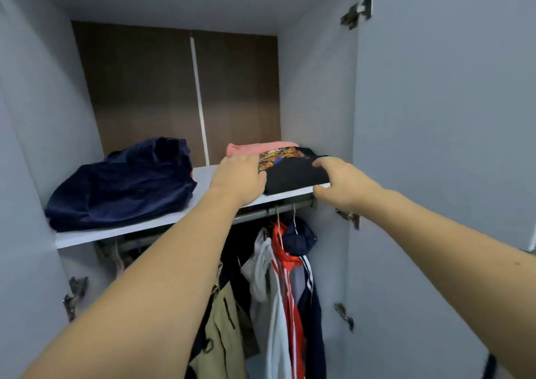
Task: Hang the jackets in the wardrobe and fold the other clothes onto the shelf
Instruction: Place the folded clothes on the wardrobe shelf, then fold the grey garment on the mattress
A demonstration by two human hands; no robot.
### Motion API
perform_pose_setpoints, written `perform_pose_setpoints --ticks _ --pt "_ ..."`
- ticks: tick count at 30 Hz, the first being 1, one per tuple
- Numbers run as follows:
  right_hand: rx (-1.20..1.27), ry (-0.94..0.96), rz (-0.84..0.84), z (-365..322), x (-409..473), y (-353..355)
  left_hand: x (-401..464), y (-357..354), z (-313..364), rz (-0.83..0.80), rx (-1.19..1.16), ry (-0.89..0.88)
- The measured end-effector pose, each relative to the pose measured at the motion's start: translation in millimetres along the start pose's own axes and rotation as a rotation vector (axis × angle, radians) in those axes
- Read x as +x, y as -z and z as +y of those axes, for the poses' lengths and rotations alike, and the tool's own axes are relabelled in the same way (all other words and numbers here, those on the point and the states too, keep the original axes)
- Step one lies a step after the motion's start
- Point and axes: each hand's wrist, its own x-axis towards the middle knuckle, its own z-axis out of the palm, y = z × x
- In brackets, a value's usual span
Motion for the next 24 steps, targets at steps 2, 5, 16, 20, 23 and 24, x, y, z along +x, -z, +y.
perform_pose_setpoints --ticks 2,5,16,20,23,24 --pt "-0.007 -0.084 0.022 23.2 -29.9 25.1 1.7 4.6 39.0 0.006 -0.052 -0.063" --pt "-0.046 -0.181 0.052 59.2 -77.8 64.8 2.1 14.4 103.6 0.066 -0.159 -0.191" --pt "-0.268 -0.528 0.209 197.7 -309.2 242.5 -51.1 52.2 407.6 0.256 -0.437 -0.612" --pt "-0.285 -0.664 0.26 248.2 -397.2 287.2 -80.1 66.0 519.7 0.242 -0.5 -0.714" --pt "-0.297 -0.764 0.277 285.0 -453.3 312.5 -97.5 70.0 598.0 0.197 -0.52 -0.82" --pt "-0.298 -0.799 0.279 297.2 -470.0 320.2 -102.0 69.2 623.3 0.185 -0.526 -0.855"
